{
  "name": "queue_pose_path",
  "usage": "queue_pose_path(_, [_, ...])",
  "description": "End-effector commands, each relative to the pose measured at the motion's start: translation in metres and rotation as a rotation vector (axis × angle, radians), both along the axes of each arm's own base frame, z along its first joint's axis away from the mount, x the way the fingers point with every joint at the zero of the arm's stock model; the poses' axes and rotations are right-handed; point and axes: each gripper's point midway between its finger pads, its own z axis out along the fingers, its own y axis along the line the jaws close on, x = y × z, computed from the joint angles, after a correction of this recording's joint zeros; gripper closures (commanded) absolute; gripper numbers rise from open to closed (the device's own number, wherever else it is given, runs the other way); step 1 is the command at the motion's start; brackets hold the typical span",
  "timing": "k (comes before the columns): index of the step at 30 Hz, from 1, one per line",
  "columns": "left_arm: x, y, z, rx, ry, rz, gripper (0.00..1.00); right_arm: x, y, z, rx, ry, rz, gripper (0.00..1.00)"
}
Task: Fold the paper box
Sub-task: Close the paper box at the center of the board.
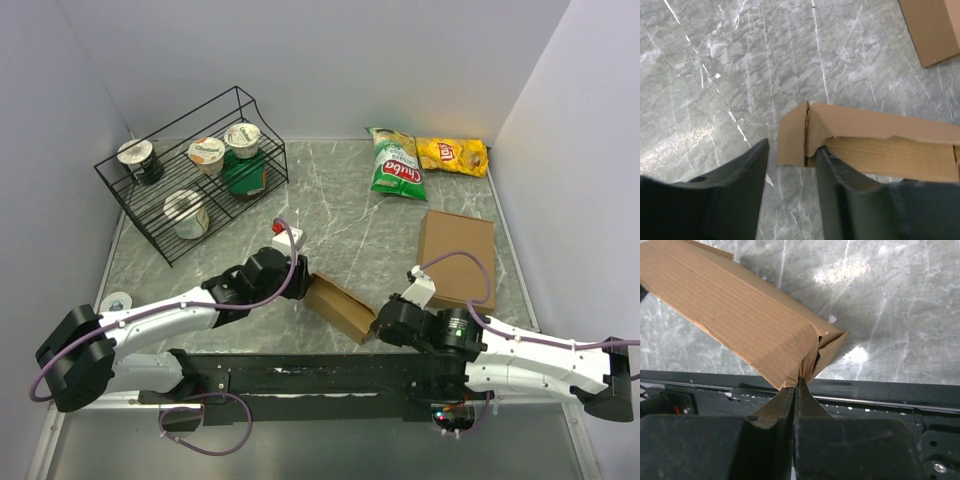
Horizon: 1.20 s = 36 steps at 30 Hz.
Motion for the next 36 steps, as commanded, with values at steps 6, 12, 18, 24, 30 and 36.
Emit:
queue_pose_path(6, [-0.022,0.003,0.016,-0.067,-0.060,-0.136,0.34,-0.040,-0.069,-0.048,-0.392,0.188,0.085,1.00])
queue_pose_path(12, [-0.032,0.001,0.026,-0.136,-0.051,-0.195,0.30,-0.036,-0.066,-0.045,-0.393,0.169,0.087,1.00])
queue_pose_path(18, [-0.018,0.007,0.080,-0.356,-0.018,-0.183,0.24,-0.035,-0.061,-0.044,-0.397,0.158,0.103,1.00])
queue_pose_path(24, [0.008,0.005,0.083,-0.453,0.127,-0.120,0.08,-0.033,-0.058,-0.044,-0.405,0.153,0.111,1.00])
queue_pose_path(30, [0.015,-0.004,0.071,-0.503,0.195,-0.129,0.10,-0.034,-0.058,-0.045,-0.401,0.152,0.109,1.00])
queue_pose_path(36, [0.020,-0.007,0.059,-0.510,0.213,-0.114,0.11,-0.035,-0.055,-0.047,-0.404,0.157,0.120,1.00])
